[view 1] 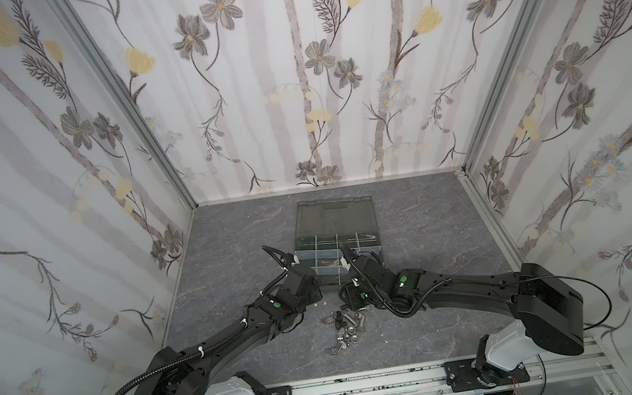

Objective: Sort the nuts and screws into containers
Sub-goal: 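Reach the right gripper down over a black bolt at the pile edge, then grasp the black bolt with the right gripper and lift it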

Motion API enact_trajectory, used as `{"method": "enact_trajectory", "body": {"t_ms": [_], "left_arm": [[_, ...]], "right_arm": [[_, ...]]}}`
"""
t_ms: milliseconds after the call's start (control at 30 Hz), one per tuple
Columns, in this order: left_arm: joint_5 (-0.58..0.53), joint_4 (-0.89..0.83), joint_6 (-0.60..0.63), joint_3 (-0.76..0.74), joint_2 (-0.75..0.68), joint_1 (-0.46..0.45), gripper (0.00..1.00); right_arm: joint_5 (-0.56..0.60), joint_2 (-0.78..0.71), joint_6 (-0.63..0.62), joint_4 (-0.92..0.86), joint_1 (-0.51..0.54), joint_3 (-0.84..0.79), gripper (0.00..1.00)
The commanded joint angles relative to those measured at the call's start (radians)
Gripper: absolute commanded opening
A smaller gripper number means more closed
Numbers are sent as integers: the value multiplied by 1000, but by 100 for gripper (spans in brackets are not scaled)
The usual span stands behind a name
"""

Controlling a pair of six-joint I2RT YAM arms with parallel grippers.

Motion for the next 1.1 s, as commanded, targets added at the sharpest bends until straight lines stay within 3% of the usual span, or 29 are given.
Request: {"method": "enact_trajectory", "body": {"t_ms": [0, 533, 1067], "left_arm": [[-31, 10, -7, -17, -22, 4, 47], [-13, 12, -18, -48, -29, 8, 47], [-13, 19, -22, -55, -31, 9, 48]], "right_arm": [[-8, 38, 3, 13, -1, 13, 38], [61, 156, 33, -108, 9, 72, 31], [50, 203, 40, -106, 17, 87, 24]]}}
